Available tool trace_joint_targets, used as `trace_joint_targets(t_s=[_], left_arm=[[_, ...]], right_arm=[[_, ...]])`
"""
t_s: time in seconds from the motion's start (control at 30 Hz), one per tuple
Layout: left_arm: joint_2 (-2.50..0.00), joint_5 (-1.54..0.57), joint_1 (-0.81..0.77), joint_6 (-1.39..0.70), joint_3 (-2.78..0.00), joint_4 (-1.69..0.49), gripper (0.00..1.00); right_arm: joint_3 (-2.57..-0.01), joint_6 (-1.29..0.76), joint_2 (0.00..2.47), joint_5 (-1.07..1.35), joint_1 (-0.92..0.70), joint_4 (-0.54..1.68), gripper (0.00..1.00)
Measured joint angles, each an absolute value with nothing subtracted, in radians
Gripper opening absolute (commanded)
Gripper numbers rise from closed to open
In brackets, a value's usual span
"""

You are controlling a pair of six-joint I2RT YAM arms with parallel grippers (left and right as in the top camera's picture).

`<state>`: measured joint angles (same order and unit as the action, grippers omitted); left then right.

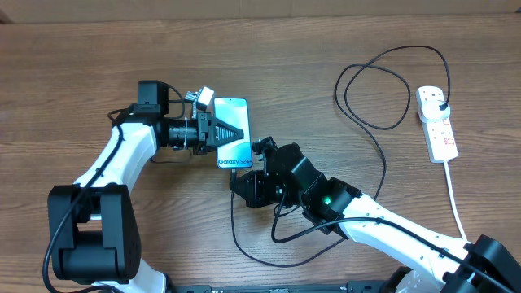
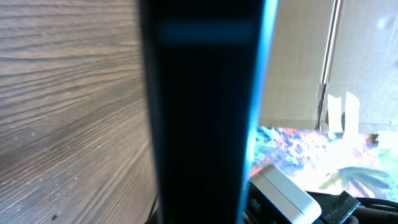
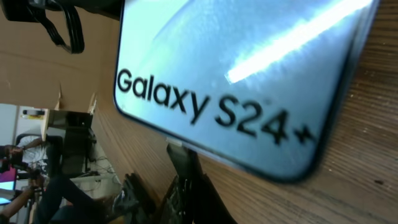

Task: Plug charger to phone and switch on socket

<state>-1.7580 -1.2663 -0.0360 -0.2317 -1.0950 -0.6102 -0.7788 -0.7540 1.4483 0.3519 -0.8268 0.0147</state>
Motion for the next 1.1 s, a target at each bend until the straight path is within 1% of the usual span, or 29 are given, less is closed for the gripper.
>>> trace_joint_targets(t_s=[0.1,0.23,0.57,0.8,1.03,1.07,1.1], left_arm=[[-1.758,-1.26,-0.059,-0.22,-1.091,-0.62,0.04],[-1.758,-1.242,-0.064,-0.203,-1.09,-0.62,0.04],[-1.758,-1.151,-0.072,-0.198,-1.081,-0.608,0.04],[-1.758,-1.023,-0.071,-0.203,-1.072,-0.579,0.04],[-1.758,-0.783,-0.03,-0.238,-1.072,-0.568,0.04],[-1.758,-0.746,-0.026,-0.241,-1.072,-0.569,0.04],[-1.758,-0.72,-0.024,-0.244,-1.072,-0.571,0.04]], right_arm=[[-0.78,-0.767,1.443,0.34,-0.825,-0.031,0.04],[-0.78,-0.773,1.437,0.344,-0.826,-0.038,0.04],[-0.784,-0.768,1.433,0.297,-0.818,0.007,0.04],[-0.787,-0.762,1.433,0.242,-0.785,0.129,0.04],[-0.789,-0.759,1.433,0.14,-0.78,0.313,0.04],[-0.789,-0.759,1.433,0.12,-0.78,0.327,0.04],[-0.789,-0.759,1.433,0.107,-0.78,0.336,0.13]])
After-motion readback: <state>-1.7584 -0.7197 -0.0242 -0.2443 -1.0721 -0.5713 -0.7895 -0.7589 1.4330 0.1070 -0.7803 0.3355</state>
